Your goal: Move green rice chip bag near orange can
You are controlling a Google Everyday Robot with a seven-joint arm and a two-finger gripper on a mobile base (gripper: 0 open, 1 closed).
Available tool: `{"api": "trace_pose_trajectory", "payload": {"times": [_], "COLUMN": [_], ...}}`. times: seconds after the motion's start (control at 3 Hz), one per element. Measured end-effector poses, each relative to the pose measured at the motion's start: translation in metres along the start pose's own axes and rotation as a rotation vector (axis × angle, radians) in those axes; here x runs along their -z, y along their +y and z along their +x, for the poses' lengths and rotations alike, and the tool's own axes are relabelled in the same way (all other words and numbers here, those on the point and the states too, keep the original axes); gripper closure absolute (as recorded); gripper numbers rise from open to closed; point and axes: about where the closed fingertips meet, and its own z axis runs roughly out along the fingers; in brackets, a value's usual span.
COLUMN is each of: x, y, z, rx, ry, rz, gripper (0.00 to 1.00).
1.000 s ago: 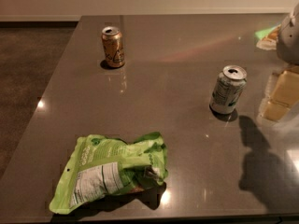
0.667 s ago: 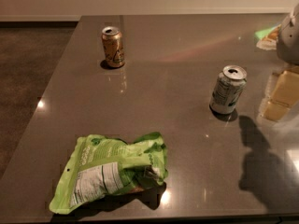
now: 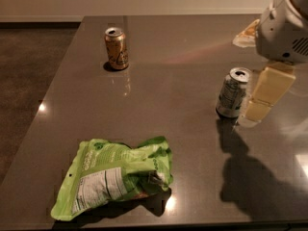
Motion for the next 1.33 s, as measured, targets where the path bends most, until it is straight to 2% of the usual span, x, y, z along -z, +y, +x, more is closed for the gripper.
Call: {"api": "trace_pose_trajectory", "payload": {"times": [0.33, 0.67, 1.33], "x": [-0.017, -0.044, -0.091], "y": [0.02, 0.047, 0.104], "z": [-0.038, -0.066, -0.102], "rx": [0.081, 0.142, 0.247], "ry": [-0.064, -0.1, -0.1], "rz": [-0.055, -0.117, -0.221], "gripper": [0.0, 0.0, 0.0]}}
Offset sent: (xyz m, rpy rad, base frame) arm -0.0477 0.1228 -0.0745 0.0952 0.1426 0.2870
